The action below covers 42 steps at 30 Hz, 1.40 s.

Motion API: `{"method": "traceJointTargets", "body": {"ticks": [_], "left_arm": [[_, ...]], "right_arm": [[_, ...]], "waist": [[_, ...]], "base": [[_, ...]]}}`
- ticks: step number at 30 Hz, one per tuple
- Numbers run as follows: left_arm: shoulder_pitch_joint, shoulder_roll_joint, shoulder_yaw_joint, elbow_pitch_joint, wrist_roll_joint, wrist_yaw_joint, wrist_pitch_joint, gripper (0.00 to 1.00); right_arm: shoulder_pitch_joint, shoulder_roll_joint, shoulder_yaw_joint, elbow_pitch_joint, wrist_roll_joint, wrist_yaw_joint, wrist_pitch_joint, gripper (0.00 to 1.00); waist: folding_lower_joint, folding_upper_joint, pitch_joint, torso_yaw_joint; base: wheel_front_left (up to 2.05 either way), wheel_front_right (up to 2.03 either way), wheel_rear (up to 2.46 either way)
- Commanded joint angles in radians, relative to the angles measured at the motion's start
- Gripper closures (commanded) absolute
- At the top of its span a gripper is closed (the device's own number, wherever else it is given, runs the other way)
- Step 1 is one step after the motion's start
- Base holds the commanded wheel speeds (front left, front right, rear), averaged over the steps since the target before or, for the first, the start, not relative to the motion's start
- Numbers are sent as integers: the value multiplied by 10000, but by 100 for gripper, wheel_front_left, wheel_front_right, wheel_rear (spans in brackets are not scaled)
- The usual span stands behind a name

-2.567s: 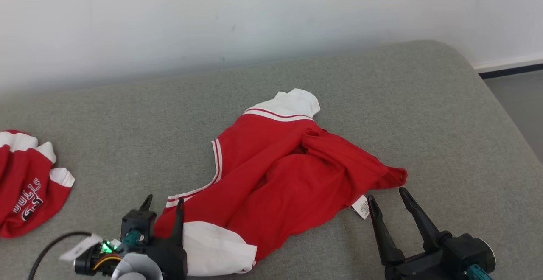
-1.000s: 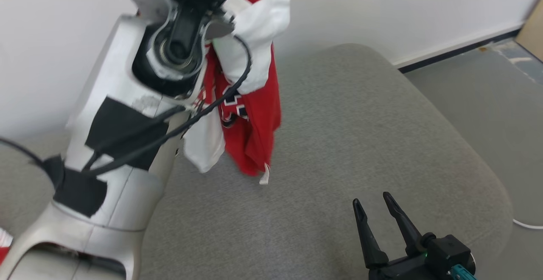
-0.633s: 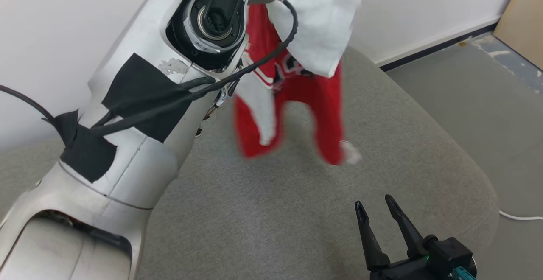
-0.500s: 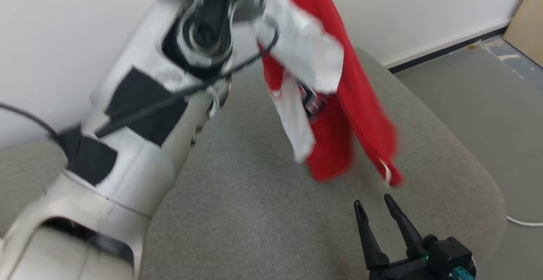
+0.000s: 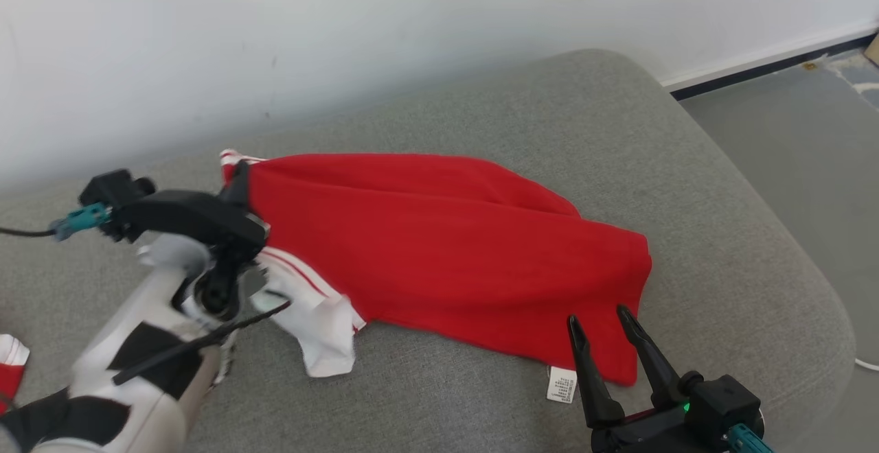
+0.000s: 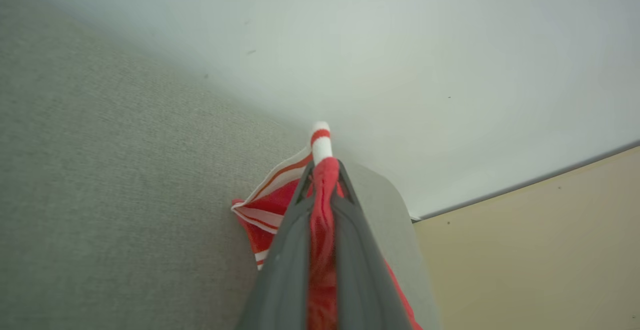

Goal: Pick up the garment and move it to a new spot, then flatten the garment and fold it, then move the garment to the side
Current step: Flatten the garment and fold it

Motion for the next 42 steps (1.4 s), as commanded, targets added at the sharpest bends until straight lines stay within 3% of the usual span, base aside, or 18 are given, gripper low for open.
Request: {"method": "traceJointTargets", "body": {"ticks": [1, 8, 14, 15, 16, 18, 24, 29, 32, 36, 42], "left_arm": [[249, 307, -123, 174, 284, -183, -135, 100], [735, 1342, -499, 749, 890, -620, -251, 100], [1033, 1690, -436, 1073, 985, -754, -535, 100], [1075, 1711, -440, 1067, 1007, -787, -559, 79], [1071, 1748, -431, 1015, 1057, -804, -628, 64], [1136, 1819, -351, 981, 1038, -824, -727, 0], [1239, 2217, -257, 613, 1730, -883, -1016, 0], [1735, 2943, 1296, -711, 3943, -849, -1028, 0], [2834, 2988, 2499, -2085, 5704, -402, -1026, 0], [4700, 2502, 3632, -3763, 7409, 273, -1028, 0], [6648, 1467, 4296, -5111, 8841, 774, -1028, 0]], "right_arm": [[-95, 24, 20, -11, 25, -22, -7, 0], [-157, -105, -70, -42, -7, -22, -6, 0], [-150, -187, -75, -77, -82, -22, -6, 0], [-195, -201, -64, -76, -88, -22, -7, 0], [-239, -211, -88, -83, -93, -22, -7, 0], [-288, -228, -87, -98, -104, -22, -7, 0], [-359, -287, -98, -68, -132, -22, -6, 0], [-218, -325, -200, -62, -125, -22, -6, 0], [-93, -336, -263, -44, -131, -22, -7, 0], [55, -371, -307, -23, -105, -22, -6, 0], [183, -458, -371, 35, -68, -22, -5, 0]], "waist": [[0, 0, 176, 65], [0, 0, 356, 206], [0, 0, 471, 507], [0, 0, 491, 562], [0, 0, 525, 626], [0, 0, 575, 751], [0, 0, 635, 1025], [0, 0, 635, 1318], [0, 0, 569, 1453], [0, 0, 481, 1582], [0, 0, 377, 1687]], "base": [[0, 0, 0], [0, 0, 0], [0, 0, 0], [0, 0, 0], [0, 0, 0], [0, 0, 0], [0, 0, 0], [0, 0, 0], [0, 0, 0], [0, 0, 0], [0, 0, 0]]}}
